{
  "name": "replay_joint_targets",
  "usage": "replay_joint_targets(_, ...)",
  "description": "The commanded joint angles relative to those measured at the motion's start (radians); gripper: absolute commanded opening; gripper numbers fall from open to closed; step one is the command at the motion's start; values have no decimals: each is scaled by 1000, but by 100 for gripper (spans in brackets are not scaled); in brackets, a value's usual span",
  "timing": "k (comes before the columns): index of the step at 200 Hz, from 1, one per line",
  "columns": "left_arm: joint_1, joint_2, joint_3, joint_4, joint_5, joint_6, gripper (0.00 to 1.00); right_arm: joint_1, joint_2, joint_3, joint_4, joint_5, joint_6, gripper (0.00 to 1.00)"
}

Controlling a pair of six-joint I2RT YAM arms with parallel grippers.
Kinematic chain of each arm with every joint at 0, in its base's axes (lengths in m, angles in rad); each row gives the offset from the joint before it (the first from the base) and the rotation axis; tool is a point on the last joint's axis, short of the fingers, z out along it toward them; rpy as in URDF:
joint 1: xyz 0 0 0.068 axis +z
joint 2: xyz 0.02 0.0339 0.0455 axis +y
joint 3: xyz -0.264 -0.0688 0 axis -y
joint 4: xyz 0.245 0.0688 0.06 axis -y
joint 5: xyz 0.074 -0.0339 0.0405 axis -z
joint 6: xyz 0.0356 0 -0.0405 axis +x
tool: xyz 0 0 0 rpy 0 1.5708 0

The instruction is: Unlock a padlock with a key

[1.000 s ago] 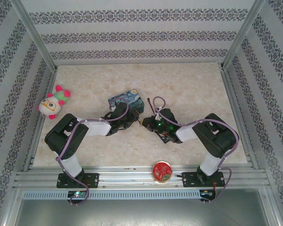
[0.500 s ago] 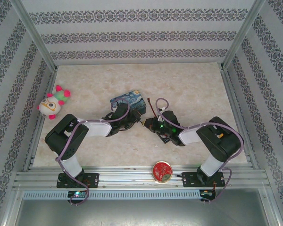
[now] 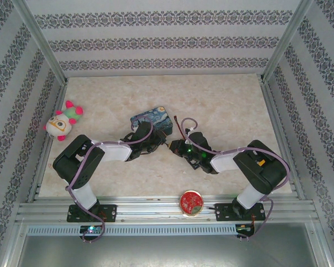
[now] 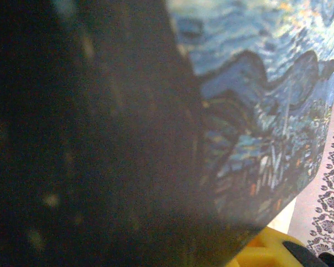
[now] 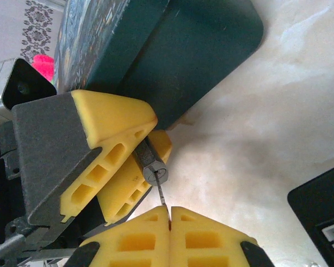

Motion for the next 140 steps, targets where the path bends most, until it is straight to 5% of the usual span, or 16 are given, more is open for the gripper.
replay_joint_targets(1, -12, -1, 12, 16, 71, -75, 6, 26, 31, 27, 77, 3, -6, 0)
replay_joint_targets(140, -16, 30, 18, 34, 118, -46, 3, 15, 152, 54, 433, -59, -49, 0)
